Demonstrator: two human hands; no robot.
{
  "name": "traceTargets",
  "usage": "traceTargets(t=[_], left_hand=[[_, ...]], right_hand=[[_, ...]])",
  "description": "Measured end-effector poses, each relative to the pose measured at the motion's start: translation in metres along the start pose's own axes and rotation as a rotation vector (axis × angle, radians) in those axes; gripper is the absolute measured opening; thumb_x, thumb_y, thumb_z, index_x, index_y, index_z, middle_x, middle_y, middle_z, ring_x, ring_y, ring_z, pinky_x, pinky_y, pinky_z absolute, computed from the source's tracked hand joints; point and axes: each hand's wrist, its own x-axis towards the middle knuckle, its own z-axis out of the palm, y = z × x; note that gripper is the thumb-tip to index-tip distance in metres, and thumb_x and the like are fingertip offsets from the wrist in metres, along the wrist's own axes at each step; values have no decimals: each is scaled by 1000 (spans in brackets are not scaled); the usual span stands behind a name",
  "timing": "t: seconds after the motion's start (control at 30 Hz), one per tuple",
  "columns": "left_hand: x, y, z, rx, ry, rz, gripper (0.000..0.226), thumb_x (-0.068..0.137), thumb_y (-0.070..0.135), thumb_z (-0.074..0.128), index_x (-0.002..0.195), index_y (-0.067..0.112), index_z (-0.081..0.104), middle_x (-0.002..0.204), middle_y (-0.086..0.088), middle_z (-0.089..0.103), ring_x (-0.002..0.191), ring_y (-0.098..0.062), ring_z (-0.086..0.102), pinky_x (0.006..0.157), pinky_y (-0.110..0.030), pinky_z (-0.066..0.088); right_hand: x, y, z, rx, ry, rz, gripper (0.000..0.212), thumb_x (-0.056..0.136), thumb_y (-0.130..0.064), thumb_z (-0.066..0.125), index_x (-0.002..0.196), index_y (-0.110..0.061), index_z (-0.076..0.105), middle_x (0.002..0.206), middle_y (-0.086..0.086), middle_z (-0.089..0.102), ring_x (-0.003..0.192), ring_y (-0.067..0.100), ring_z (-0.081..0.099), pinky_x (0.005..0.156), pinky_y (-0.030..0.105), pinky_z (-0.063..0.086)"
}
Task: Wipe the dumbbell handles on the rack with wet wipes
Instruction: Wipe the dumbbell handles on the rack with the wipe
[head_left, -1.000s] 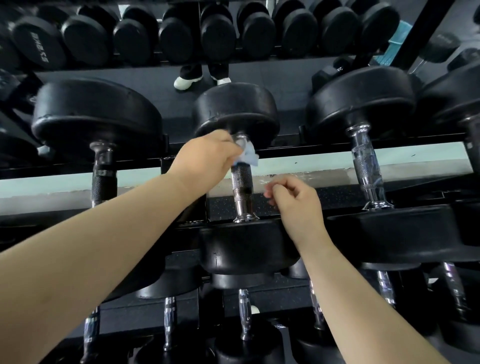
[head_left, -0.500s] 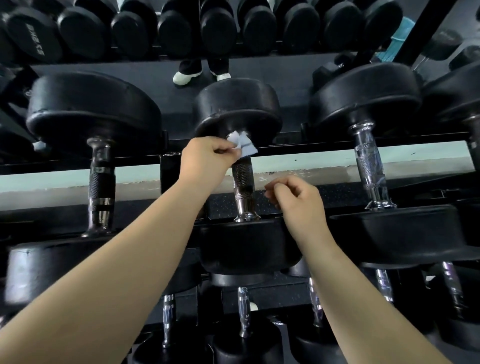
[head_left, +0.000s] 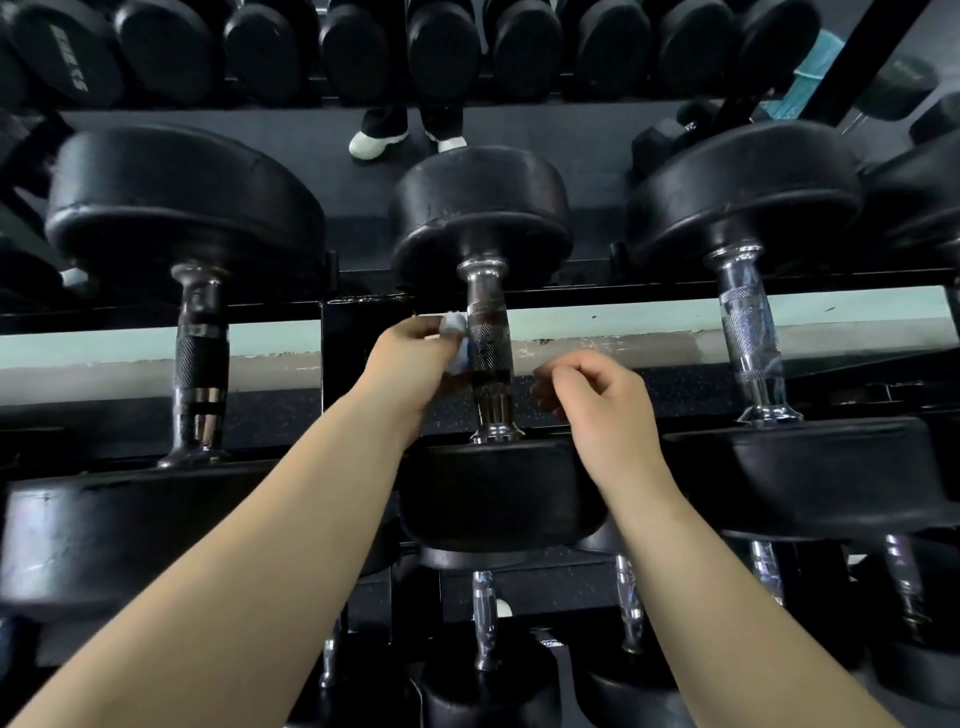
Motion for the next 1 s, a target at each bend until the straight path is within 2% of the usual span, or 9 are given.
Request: traceTargets(t=[0.07, 0.13, 0.2, 0.3, 0.47, 0.63, 0.8, 0.9, 1.0], left_hand=[[-5, -7, -5, 56, -48, 3, 17, 90, 3, 50, 77, 11, 58, 76, -7, 61, 71, -17, 59, 70, -24, 53], [-9, -10, -13, 315, -84, 49, 22, 89, 2, 51, 73, 16, 57, 64, -1, 58, 60, -10, 55, 55, -12, 47], [-9, -8, -18, 460, -137, 53, 22, 89, 5, 52, 72, 18, 57, 58, 2, 58, 53, -6, 53, 47, -12, 42], [1, -5, -17, 123, -111, -35, 24, 87, -6, 48, 72, 11, 57, 52, 4, 60, 55, -8, 54, 45, -13, 48], [16, 8, -7, -369, -84, -76, 18, 87, -7, 46, 87, 7, 56, 78, -7, 62, 55, -9, 64, 52, -20, 55], [20, -3, -8, -261, -139, -115, 33, 78, -21, 39, 94, 3, 55, 103, -17, 62, 86, -20, 64, 50, -17, 52], [10, -15, -15, 139, -218, -129, 24, 86, -13, 44, 86, 6, 58, 73, -5, 57, 59, -9, 53, 45, -11, 46], [9, -21, -15, 29, -179, -141, 13, 89, -2, 50, 96, 4, 59, 76, -4, 59, 61, -9, 54, 56, -15, 48], [14, -17, -12, -85, -98, -91, 10, 89, 3, 52, 84, 9, 57, 74, -4, 58, 60, -9, 52, 56, -15, 50]], right_hand=[[1, 0, 0, -14, -7, -7, 26, 87, -10, 47, 71, -25, 59, 70, -5, 60, 67, 6, 52, 55, 4, 38], [1, 0, 0, -19, -13, -10, 25, 87, -10, 47, 72, -24, 60, 70, -8, 59, 67, 2, 52, 56, 3, 38], [2, 0, 0, -16, -13, -9, 25, 87, -10, 47, 71, -24, 60, 71, -7, 60, 68, 2, 52, 56, 3, 39], [2, 1, 0, -4, -10, -4, 27, 86, -9, 47, 69, -25, 60, 70, -7, 60, 68, 4, 53, 57, 5, 40], [1, 0, 0, -7, -5, -1, 26, 87, -9, 47, 70, -25, 60, 70, -7, 60, 68, 4, 52, 55, 4, 38], [1, -1, 0, -16, -9, -14, 27, 87, -9, 47, 69, -25, 59, 69, -5, 58, 65, 4, 49, 54, 2, 37], [1, -1, -1, -24, -23, -26, 27, 86, -7, 47, 68, -23, 60, 68, -8, 59, 65, 1, 50, 56, 2, 37], [3, 0, 0, -15, -22, -25, 28, 86, -7, 47, 67, -23, 60, 68, -9, 60, 66, 7, 52, 55, 6, 38], [2, 0, -1, -24, -22, -28, 27, 86, -8, 47, 68, -23, 60, 68, -7, 60, 67, 12, 51, 52, 8, 37]])
